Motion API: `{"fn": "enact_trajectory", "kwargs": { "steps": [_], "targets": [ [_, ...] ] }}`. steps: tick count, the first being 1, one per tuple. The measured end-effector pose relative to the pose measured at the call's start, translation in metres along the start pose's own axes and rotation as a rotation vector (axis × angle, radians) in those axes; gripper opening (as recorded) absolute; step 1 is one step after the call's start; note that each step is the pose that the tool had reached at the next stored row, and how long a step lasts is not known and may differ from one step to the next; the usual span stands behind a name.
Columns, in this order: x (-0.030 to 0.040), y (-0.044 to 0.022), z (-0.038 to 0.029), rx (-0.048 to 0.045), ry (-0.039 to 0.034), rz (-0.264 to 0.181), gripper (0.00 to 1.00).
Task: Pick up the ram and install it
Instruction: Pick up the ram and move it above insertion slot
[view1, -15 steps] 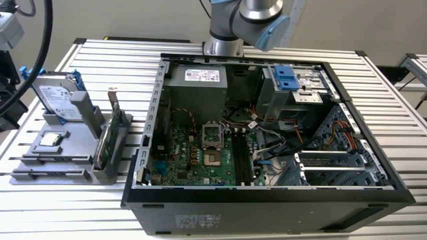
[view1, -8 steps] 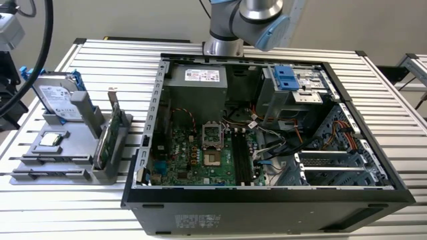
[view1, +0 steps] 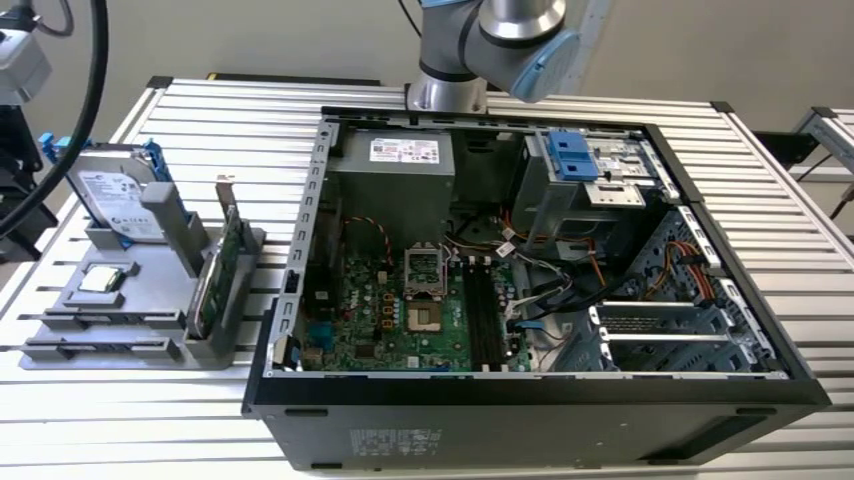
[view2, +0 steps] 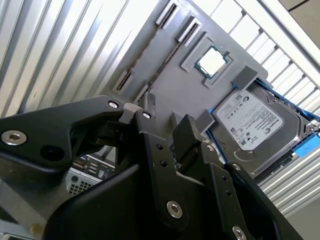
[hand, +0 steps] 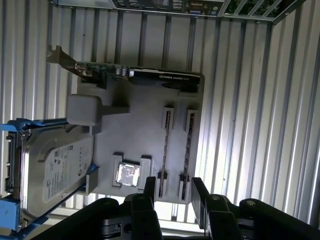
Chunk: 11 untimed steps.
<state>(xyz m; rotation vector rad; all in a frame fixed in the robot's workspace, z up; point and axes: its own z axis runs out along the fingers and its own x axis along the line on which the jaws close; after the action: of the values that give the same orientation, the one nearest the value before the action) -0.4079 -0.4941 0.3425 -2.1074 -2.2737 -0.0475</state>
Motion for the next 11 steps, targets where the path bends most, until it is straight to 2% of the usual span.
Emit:
{"fn": "enact_trajectory", "kwargs": {
  "steps": [11],
  "targets": [
    [-0.0001, 0.0000, 0.0021, 0.0001, -0.0014, 0.000, 1.00]
  ]
}}
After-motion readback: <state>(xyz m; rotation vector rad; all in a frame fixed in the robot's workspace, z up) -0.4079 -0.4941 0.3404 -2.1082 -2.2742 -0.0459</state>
